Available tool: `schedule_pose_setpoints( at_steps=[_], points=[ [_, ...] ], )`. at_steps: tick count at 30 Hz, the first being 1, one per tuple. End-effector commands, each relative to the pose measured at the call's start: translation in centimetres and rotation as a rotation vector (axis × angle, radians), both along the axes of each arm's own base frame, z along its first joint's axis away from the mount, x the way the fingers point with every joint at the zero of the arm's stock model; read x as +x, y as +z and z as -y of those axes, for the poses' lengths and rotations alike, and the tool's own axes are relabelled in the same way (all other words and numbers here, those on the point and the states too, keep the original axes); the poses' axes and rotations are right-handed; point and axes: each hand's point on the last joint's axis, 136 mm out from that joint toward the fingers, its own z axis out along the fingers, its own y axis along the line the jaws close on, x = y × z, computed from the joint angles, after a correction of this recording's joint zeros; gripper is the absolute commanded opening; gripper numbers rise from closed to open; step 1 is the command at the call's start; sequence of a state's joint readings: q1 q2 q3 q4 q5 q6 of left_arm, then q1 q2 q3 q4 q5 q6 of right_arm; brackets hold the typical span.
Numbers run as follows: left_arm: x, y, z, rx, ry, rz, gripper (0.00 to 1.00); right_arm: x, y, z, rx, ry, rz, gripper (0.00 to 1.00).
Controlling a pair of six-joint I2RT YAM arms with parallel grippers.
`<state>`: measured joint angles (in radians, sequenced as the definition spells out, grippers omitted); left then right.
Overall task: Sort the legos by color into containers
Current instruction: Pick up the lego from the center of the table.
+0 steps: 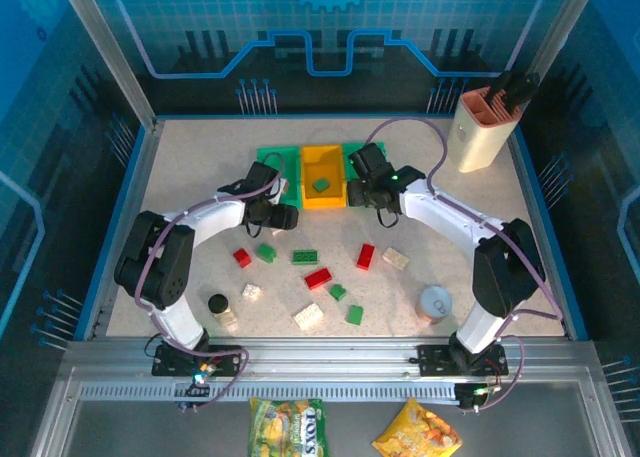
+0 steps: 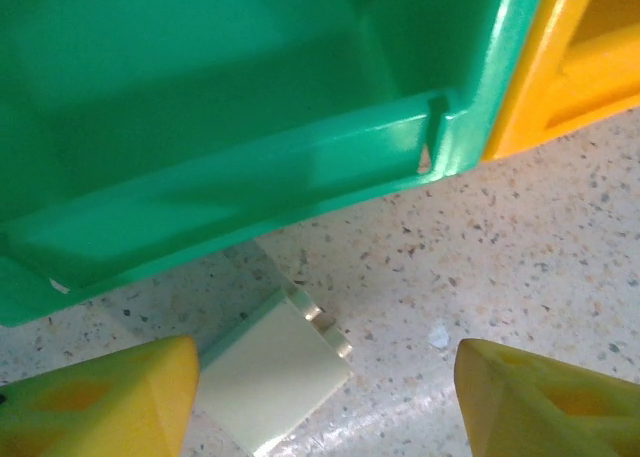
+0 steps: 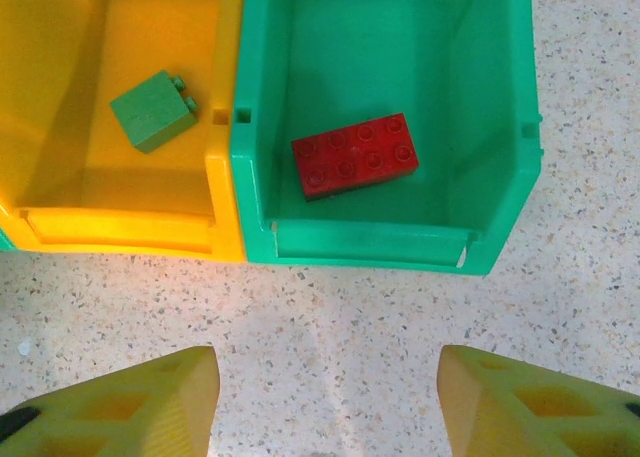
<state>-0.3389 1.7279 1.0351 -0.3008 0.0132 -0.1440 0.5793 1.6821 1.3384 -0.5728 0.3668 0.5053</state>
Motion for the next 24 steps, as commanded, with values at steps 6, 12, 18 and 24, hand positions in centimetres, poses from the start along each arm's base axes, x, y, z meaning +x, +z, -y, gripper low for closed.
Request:
schedule_pose_setpoints(
  at_steps=[6, 12, 18, 24],
  points=[
    [0.3, -1.5, 0.3, -0.027, 0.037, 0.046, 0.73, -0.6, 0.9, 1.4, -0.010, -0.033, 0.005, 0.60],
    [0.3, -1.6, 0.6, -0.033, 0.022, 0.040, 0.72, -0.8, 1.0, 1.4, -0.003, -0.034, 0.005, 0.60],
    [-1.1, -1.9, 1.1, -0.050, 0.009, 0.002, 0.70, -0.8, 0.8, 1.2, 0.004, -0.030, -0.003, 0.60],
    [-2.5, -2.5, 1.2, -0.017, 0.003, -0.023, 0.65, -0.9, 1.0, 1.2, 0.008, -0.028, 0.000, 0.60]
  ],
)
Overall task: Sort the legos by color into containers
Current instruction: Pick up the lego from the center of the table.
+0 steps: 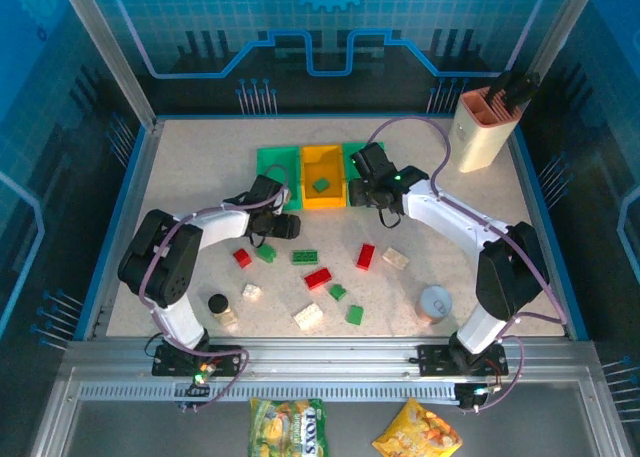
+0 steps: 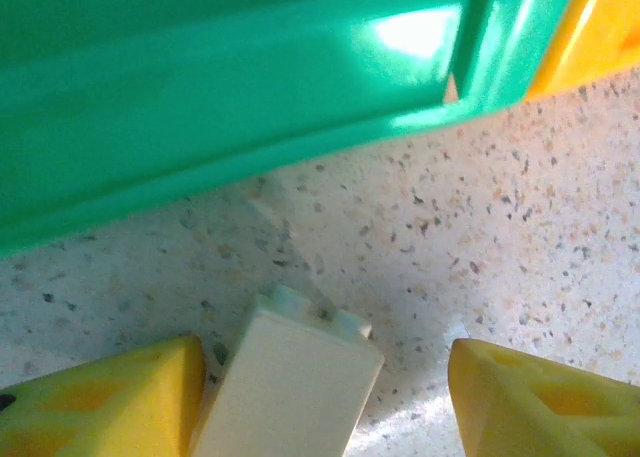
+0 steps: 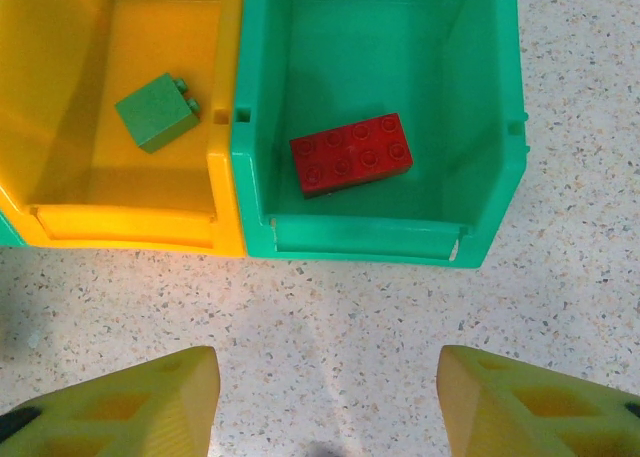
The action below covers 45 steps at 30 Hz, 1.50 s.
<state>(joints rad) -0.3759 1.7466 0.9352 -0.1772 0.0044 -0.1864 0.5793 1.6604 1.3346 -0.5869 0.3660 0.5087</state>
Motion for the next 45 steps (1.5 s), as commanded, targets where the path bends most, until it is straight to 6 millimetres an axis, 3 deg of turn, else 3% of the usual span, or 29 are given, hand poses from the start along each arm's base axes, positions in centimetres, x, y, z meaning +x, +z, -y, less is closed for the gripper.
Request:
schedule_pose_setpoints(
  at_steps=[1, 12, 26, 37, 45],
  points=[
    [-1.2, 0.1, 0.3, 0.003, -0.001, -0.018, 0.64, -0.6, 0.4, 1.0, 0.002, -0.026, -0.004, 0.60],
    [-1.4, -0.4, -0.7, 0.118, 0.023, -0.014, 0.48, -0.7, -0.2, 1.0, -0.003, -0.026, -0.018, 0.60],
    [-1.6, -0.1, -0.3, 0.133, 0.005, -0.015, 0.38, -0.8, 0.0, 1.2, -0.004, -0.030, -0.017, 0.60],
    [-1.2, 2.7, -0.4, 0.126, 0.020, 0.032, 0.35, -0.8, 0.4, 1.1, 0.005, -0.031, -0.012, 0.60],
    [-0.6, 6.5, -0.4, 0.106, 0.032, 0.097, 0.34, -0.6, 1.0, 0.9, 0.006, -0.022, -0.004, 0.60]
  ],
)
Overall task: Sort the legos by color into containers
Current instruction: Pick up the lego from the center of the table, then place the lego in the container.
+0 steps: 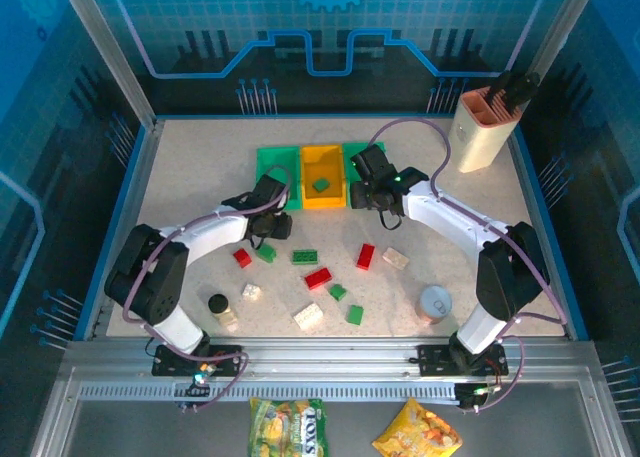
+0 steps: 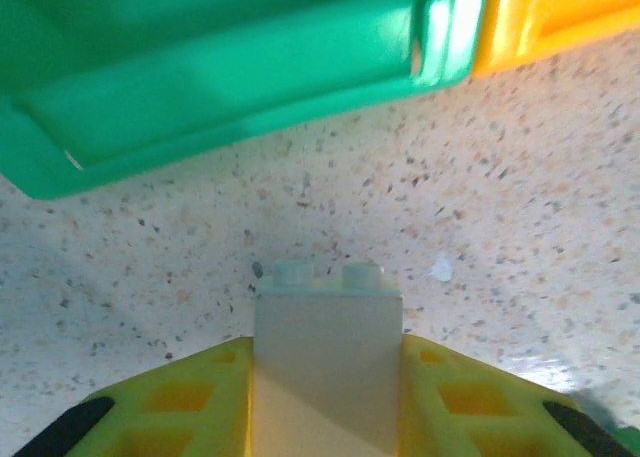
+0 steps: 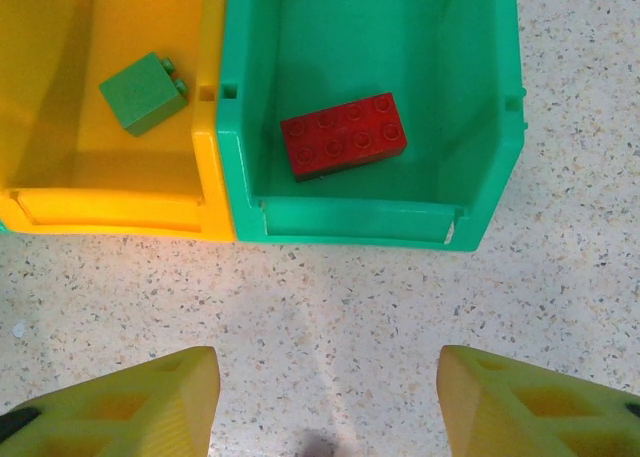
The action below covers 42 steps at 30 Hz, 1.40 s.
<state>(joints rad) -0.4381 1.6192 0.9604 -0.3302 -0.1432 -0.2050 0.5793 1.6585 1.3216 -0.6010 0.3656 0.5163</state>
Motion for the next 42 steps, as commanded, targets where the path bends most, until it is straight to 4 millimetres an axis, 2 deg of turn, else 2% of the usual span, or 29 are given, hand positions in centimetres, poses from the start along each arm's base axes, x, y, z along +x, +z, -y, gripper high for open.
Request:
schedule_pose_setpoints(
  at_steps=[1, 9, 17, 27, 32, 37, 42],
  points=[
    [0.9, 3.1, 0.3, -0.004, 0.004, 0.053, 0.33, -0.2, 1.6, 0.6, 0.014, -0.016, 0.017, 0.60],
    [3.5, 5.0, 0.8, 0.008, 0.005, 0.084, 0.33, -0.3, 2.1, 0.9, 0.008, -0.017, 0.024, 0.60],
    [6.9, 5.7, -0.3, 0.021, 0.077, 0.108, 0.32, -1.0, 2.3, 1.8, -0.006, -0.033, 0.029, 0.60],
    [11.0, 4.2, -1.8, -0.026, 0.153, 0.073, 0.31, -1.6, 2.1, 2.2, -0.005, -0.044, 0.018, 0.60],
    [12.9, 2.6, -2.4, -0.026, 0.184, 0.039, 0.31, -1.9, 2.2, 2.4, -0.005, -0.048, 0.018, 0.60],
    [14.0, 1.9, -2.4, -0.033, 0.189, 0.026, 0.33, -2.3, 2.3, 2.7, -0.008, -0.053, 0.018, 0.60],
    [14.3, 2.2, -2.2, -0.039, 0.187, 0.029, 0.39, -2.6, 2.6, 3.1, -0.012, -0.058, 0.024, 0.60]
  ],
)
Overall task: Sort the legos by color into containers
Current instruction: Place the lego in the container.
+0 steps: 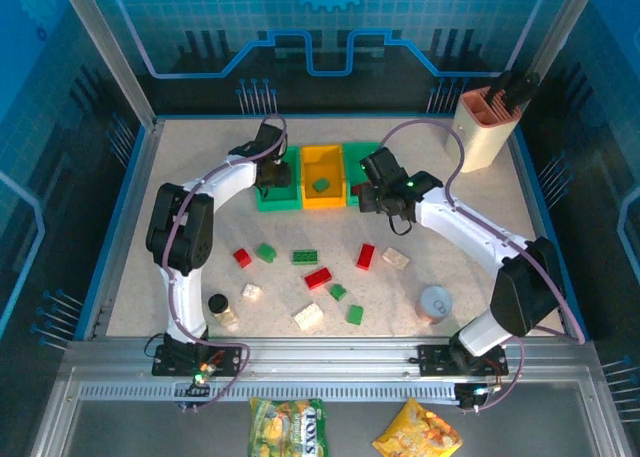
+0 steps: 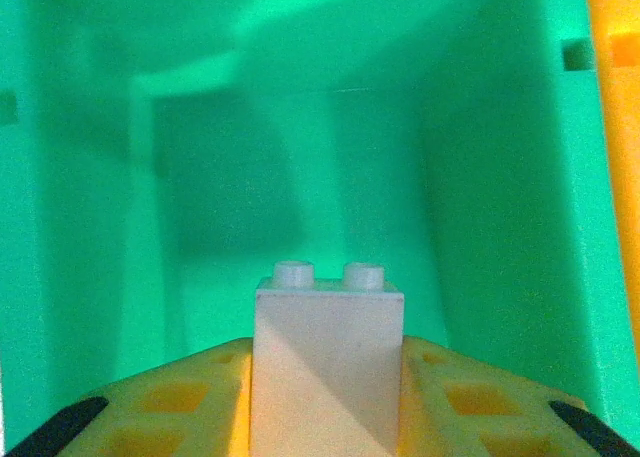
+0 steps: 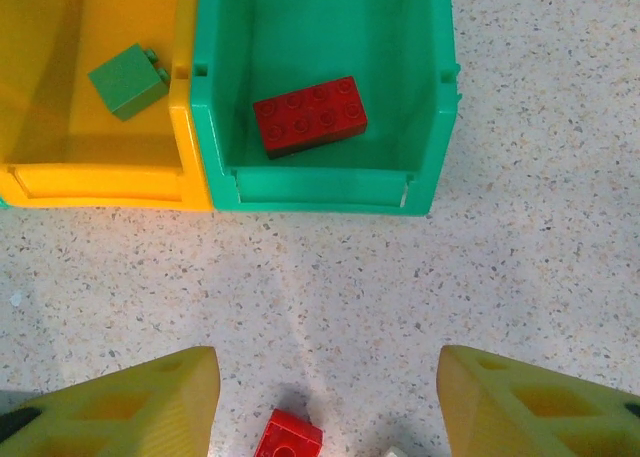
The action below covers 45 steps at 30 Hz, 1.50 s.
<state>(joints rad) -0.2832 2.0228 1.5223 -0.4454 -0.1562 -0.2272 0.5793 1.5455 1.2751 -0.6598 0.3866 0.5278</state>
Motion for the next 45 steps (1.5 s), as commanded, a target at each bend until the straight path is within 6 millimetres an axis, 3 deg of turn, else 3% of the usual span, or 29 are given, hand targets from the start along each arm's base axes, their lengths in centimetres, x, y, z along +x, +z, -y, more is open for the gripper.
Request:
schedule_pose_setpoints(
  at_steps=[1, 14, 24, 34, 45],
  points=[
    [0.3, 0.6, 0.1, -0.026, 0.006, -0.009, 0.40, -0.5, 0.7, 1.4, -0.009, -0.040, 0.011, 0.60],
    [-1.1, 3.5, 0.2, -0.064, 0.006, 0.026, 0.46, -1.1, 1.7, 1.7, 0.007, -0.036, 0.029, 0.60],
    [-5.8, 5.8, -0.1, -0.110, 0.015, 0.022, 0.45, -2.1, 1.3, 1.0, 0.028, 0.021, -0.014, 0.61],
    [-12.1, 4.6, -0.9, -0.109, 0.057, -0.064, 0.45, -2.7, 0.3, 0.4, 0.041, 0.069, -0.055, 0.61],
    [-17.5, 2.5, -4.3, -0.044, 0.233, -0.171, 0.45, -3.2, -0.6, 0.7, 0.026, 0.081, -0.069, 0.61]
  ],
)
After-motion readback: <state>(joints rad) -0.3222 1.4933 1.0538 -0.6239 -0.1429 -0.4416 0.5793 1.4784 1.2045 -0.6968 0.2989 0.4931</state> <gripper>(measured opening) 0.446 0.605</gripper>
